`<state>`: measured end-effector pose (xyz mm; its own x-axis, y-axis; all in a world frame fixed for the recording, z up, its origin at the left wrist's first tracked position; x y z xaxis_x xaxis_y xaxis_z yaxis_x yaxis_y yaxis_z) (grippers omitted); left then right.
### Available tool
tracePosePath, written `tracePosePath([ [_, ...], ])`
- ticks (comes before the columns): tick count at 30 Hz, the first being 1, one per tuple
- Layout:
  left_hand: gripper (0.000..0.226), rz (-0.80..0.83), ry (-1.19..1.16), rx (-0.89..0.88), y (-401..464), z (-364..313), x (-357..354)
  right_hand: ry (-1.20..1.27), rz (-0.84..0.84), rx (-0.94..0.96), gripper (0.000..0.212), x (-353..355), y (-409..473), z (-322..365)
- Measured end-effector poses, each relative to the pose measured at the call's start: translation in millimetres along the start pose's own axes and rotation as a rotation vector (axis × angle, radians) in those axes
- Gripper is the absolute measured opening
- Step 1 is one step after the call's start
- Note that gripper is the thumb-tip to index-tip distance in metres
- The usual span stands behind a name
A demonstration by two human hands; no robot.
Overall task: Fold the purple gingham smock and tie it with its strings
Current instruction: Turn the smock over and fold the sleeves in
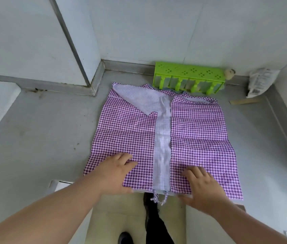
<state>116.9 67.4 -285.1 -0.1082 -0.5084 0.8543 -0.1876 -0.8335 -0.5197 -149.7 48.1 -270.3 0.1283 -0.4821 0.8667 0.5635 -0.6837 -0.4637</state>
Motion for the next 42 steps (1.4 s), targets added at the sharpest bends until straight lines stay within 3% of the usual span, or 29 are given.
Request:
tracePosePath([
  [3,0.102,0.075,0.066,0.043,-9.1,-0.2,-16.9,0.050,0.011,-0.021,0.074,-0.9,-7.9,2.7],
  [7,0.077,0.148,0.092,0.090,-18.8,-1.7,-25.7,0.128,-0.015,-0.079,0.058,-5.3,-17.3,4.1],
  [9,0.077,0.143,0.068,0.119,-24.4,-0.5,-23.2,0.092,-0.020,-0.100,0.052,-9.4,-25.1,7.0],
  [15,0.078,0.107,0.039,0.136,-48.7,0.6,-7.3,0.028,-0.021,-0.091,0.057,-24.1,-36.5,13.7],
  [23,0.023,0.200,-0.127,0.139,-69.2,14.3,15.7,0.083,-0.039,-0.184,0.021,12.0,-56.3,9.2],
  [27,0.021,0.246,-0.124,0.120,-80.6,20.4,46.4,0.086,-0.043,-0.144,0.024,44.4,-71.1,13.5],
  [30,0.037,0.318,-0.074,0.110,-85.7,27.2,68.6,0.075,-0.026,-0.090,0.025,71.1,-73.7,18.4],
  [35,0.035,0.235,-0.059,0.139,-78.4,42.1,118.7,-0.020,-0.095,-0.032,0.023,132.8,-65.3,17.3],
  [42,0.024,-0.072,-0.183,0.310,-26.2,84.3,180.7,-0.137,-0.251,-0.053,0.023,197.9,-4.2,-23.3],
])
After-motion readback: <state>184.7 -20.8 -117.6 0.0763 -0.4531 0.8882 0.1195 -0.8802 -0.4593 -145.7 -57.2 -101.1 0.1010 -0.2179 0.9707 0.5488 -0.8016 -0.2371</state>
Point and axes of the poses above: each hand's wrist, its own y-axis towards the middle knuckle, its own x-axis out of the back of the hand, z = x × y, the point moved 10 cm from there along y, towards the middle knuckle, and after that the axes turned 9 degrees about x, right-handed, at the moved point
